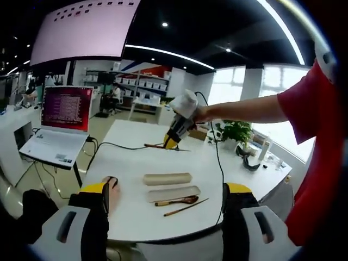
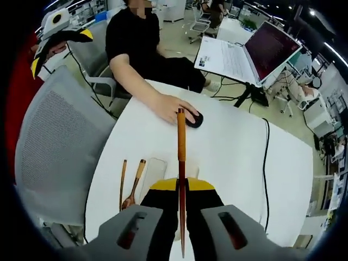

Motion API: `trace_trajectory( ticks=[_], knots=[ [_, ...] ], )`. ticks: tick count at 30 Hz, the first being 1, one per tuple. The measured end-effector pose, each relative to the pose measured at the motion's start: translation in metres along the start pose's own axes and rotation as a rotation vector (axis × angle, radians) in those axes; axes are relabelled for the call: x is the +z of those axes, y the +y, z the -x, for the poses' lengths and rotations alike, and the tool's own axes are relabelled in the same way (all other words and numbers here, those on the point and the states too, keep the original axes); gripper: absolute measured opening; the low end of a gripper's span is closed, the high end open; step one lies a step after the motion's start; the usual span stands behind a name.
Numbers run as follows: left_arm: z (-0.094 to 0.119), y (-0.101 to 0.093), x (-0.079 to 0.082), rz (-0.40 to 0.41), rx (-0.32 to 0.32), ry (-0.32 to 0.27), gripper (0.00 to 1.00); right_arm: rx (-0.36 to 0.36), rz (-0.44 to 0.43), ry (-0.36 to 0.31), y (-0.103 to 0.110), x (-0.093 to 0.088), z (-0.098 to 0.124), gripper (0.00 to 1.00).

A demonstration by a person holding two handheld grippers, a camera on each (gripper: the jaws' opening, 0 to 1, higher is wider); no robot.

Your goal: Arrange the utensils inside the cutlery case until each visible utensil rests in its matching compartment.

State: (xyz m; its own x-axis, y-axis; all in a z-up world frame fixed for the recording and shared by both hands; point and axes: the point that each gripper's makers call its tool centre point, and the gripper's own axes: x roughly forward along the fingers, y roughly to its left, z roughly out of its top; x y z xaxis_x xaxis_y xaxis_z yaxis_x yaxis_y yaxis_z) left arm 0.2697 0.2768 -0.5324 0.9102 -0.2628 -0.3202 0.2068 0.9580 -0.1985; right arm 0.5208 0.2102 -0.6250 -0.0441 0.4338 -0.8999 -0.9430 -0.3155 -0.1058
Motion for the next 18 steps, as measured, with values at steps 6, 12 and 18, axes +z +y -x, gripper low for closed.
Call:
trace_trajectory(
  ticks=[6, 12, 18],
  knots=[
    [-0.003, 0.002, 0.02, 0.124, -0.037, -0.086, 0.87, -0.02, -0.008, 0.034, -0.001, -0.012, -0.005, 0.01],
    [-0.003, -0.011, 0.006, 0.016, -0.055, -0.021, 0.91, -0.066, -0.079, 0.042, 0.003, -0.025, -0.028, 0.0],
    [0.0, -0.018, 0.009, -0.029, -0.067, -0.043, 0.9, -0.067, -0.04, 0.069, -0.005, -0.03, -0.035, 0.0]
  ],
)
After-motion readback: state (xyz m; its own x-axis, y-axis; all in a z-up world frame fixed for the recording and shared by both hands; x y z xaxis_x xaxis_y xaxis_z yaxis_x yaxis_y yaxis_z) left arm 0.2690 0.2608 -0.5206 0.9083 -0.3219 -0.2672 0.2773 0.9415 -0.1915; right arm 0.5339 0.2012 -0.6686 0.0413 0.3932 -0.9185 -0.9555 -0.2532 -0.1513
